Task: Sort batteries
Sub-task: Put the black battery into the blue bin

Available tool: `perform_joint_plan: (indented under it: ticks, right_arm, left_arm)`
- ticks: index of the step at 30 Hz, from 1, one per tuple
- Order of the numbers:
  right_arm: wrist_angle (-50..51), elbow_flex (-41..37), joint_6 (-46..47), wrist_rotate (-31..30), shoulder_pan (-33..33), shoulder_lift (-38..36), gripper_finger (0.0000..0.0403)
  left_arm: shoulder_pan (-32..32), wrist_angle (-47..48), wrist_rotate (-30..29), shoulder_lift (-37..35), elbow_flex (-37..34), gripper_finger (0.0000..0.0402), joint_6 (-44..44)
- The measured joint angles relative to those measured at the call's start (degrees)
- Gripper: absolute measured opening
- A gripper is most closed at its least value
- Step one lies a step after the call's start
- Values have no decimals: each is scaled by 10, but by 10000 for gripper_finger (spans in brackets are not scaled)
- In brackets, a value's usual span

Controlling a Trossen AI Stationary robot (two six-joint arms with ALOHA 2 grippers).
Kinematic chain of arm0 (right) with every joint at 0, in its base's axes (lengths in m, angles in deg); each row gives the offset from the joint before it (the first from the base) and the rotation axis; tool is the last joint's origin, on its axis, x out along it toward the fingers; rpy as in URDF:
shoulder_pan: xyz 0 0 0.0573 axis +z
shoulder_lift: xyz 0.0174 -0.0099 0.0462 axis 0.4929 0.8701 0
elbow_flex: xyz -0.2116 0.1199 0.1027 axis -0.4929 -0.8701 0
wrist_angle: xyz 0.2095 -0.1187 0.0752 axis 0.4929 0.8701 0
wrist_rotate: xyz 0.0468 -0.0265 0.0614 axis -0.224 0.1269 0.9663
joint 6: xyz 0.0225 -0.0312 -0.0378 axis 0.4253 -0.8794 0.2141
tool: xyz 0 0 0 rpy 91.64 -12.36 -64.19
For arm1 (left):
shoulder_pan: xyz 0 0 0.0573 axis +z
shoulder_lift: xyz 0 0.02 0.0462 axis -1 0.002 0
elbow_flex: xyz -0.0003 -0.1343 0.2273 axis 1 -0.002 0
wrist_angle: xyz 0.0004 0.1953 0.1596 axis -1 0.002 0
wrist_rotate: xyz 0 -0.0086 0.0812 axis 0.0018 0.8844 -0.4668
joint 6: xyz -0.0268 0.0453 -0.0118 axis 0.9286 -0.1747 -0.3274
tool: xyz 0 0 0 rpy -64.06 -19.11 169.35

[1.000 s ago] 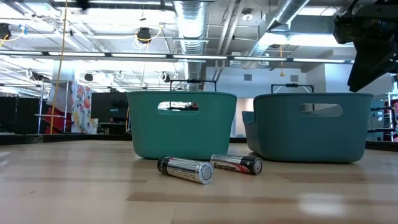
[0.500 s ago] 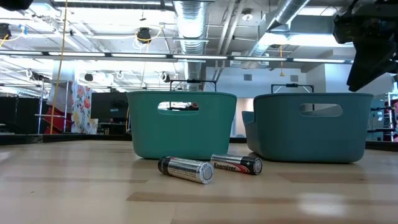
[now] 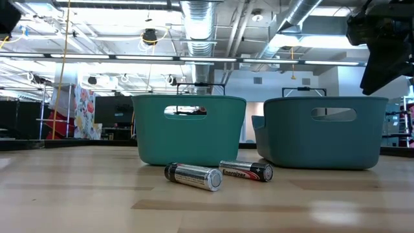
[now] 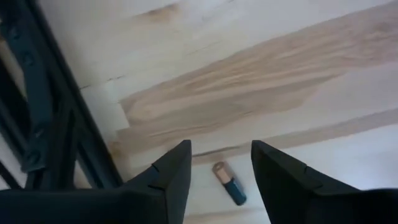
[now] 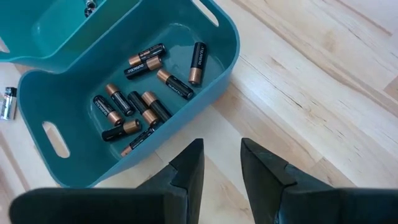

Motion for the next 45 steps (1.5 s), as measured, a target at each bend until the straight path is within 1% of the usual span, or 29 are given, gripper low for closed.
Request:
perform_joint_plan:
  ticks: [3,8,10,14,18,23,27,30,33,38,44,45]
  right_arm:
    - [0,0,13,0,0,0,123]
    - [0,0,24,0,0,0,123]
    - [-1,0,24,0,0,0,123]
    - [-1,0,24,0,0,0,123]
    - [-3,0,25,0,0,0,123]
    - [-5,0,39,0,0,0,123]
    - [-5,0,53,0,0,0,123]
    - [-5,0,54,0,0,0,123]
    - [-4,0,54,0,0,0,123]
    - [-5,0,56,0,0,0,123]
    - [-6,0,56,0,0,0,123]
    - [-6,0,56,0,0,0,123]
  left_arm:
    - [-24,-8,18,17,0,162,24]
    - [-75,-58,36,56,0,155,65]
    - [-84,-72,53,72,0,154,67]
    - [-89,-71,83,101,0,154,67]
    - [-90,-69,97,123,0,154,45]
    - [-90,-68,113,162,0,154,-9]
    - [-90,-71,145,194,0,154,-53]
    - [-90,-91,148,207,-4,153,-75]
    - [-91,-137,156,205,-30,148,-77]
    - [-97,-149,155,205,-44,116,-78]
    - [-96,-149,151,206,-44,39,-88]
    - [-96,-148,151,206,-44,35,-88]
